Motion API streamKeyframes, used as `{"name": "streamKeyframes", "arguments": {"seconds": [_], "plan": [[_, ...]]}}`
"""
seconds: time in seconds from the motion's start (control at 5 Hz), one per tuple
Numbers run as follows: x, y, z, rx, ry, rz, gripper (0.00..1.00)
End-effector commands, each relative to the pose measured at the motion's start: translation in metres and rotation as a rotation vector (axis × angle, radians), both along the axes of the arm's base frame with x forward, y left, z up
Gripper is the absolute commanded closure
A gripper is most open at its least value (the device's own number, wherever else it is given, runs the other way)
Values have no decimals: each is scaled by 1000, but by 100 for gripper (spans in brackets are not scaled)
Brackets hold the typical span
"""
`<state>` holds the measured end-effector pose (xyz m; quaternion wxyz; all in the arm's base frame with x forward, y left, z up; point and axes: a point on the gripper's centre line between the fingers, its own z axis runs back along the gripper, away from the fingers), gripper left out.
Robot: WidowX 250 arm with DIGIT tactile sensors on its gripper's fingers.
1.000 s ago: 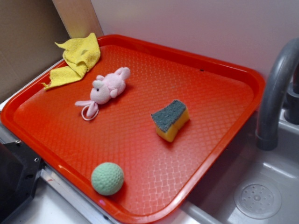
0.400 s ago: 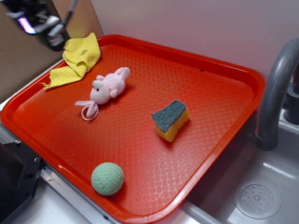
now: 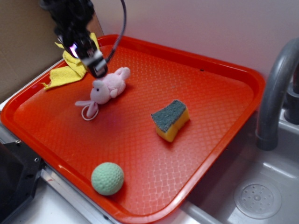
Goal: Grab the pink bunny.
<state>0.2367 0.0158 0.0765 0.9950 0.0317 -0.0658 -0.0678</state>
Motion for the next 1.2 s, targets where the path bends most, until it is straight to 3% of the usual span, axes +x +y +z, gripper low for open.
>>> {"name": "streamKeyframes", "arguments": {"seconds": [0.0,0.2,0.8,1.0], "plan": [[0,-17,-42,-72,55,-39,0],[1,-11,-50,-82,54,-49,100],[2,3,-66,-49,113,-52,100],[-6,-2,-22,-27,137,-39,100]]}}
